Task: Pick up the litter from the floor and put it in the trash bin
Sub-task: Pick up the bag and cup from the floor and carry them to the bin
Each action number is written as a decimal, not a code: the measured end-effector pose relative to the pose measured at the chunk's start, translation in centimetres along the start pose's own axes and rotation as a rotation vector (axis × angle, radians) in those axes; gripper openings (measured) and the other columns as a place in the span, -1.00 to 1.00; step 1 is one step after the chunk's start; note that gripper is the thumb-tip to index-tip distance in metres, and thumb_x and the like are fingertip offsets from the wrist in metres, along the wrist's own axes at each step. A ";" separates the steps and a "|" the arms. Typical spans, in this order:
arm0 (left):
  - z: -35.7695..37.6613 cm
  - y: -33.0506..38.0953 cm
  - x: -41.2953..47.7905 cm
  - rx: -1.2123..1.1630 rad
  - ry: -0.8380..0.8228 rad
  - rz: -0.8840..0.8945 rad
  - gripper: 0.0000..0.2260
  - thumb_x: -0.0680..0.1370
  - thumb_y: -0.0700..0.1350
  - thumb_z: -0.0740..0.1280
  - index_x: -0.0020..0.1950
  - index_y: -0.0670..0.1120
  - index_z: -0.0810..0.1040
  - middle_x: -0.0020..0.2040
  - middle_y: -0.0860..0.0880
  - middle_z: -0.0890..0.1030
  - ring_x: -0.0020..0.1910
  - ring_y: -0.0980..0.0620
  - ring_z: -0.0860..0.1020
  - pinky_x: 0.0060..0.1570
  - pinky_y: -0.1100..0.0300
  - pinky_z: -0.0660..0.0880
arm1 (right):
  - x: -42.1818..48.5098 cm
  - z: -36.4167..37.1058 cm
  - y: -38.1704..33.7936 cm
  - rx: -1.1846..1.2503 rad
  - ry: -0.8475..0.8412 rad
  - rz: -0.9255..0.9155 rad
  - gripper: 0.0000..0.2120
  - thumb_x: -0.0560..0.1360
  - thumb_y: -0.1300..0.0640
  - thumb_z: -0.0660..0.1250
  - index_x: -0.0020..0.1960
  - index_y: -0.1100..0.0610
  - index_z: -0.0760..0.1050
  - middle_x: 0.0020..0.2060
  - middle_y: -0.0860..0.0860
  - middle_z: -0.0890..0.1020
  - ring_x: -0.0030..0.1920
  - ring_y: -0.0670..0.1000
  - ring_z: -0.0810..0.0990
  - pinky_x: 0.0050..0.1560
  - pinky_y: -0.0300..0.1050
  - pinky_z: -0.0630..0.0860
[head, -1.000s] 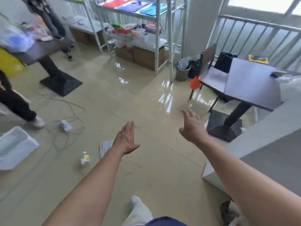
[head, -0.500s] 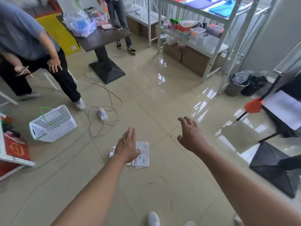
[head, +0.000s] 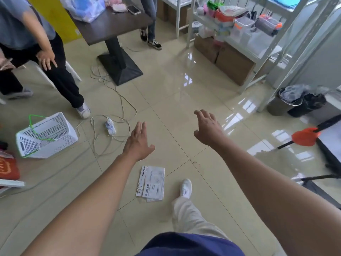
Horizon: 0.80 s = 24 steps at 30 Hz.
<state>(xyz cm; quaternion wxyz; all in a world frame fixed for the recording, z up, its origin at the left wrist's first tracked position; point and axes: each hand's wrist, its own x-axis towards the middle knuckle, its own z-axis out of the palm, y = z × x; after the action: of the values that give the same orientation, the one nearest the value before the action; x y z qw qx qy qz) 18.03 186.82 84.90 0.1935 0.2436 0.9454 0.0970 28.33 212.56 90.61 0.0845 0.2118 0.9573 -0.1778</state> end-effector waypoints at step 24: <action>-16.7 -17.4 37.2 -0.339 0.128 -0.557 -0.11 0.51 0.08 0.39 0.66 -0.12 -0.06 0.67 -0.12 -0.07 0.60 -0.18 0.16 0.45 -0.06 0.32 | 55.2 -4.4 -26.8 -0.252 -0.280 -0.681 -0.17 0.45 0.23 0.37 0.62 -0.02 0.08 0.52 0.02 0.31 0.46 0.18 0.34 0.34 0.17 0.47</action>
<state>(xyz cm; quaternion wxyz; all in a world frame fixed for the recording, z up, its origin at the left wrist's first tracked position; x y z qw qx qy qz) -26.24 188.86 83.31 0.1904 -0.0665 0.9564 0.2112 -33.25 212.25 89.79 0.1761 -0.1564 0.9663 -0.1037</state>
